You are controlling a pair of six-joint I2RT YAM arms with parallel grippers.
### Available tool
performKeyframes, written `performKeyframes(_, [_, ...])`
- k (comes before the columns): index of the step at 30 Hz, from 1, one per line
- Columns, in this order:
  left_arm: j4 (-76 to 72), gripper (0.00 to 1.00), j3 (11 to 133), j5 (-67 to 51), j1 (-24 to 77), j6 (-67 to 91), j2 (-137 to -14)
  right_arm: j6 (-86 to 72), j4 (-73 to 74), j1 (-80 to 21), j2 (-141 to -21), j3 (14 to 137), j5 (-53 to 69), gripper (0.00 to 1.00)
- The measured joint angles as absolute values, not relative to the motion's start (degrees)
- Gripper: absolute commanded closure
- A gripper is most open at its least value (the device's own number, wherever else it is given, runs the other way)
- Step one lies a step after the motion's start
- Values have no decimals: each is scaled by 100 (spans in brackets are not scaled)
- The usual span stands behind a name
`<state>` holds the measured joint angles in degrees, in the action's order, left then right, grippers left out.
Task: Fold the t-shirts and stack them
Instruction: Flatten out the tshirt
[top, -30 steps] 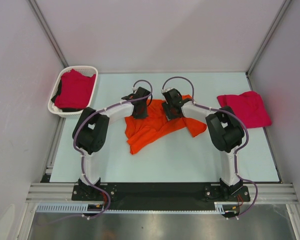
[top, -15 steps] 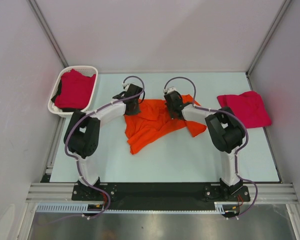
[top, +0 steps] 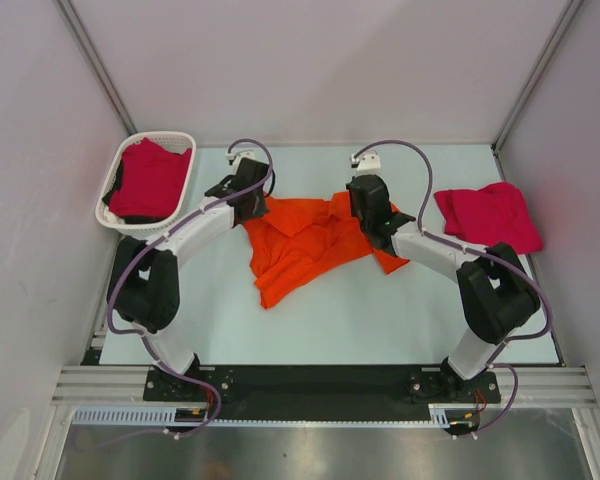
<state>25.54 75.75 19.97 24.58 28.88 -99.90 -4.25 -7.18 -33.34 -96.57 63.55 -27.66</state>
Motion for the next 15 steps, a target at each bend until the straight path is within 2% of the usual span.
performKeyframes(15, [2685, 100, 7577, 2086, 2255, 2790, -9806, -405, -1087, -3280, -9614, 6123, -3315, 100])
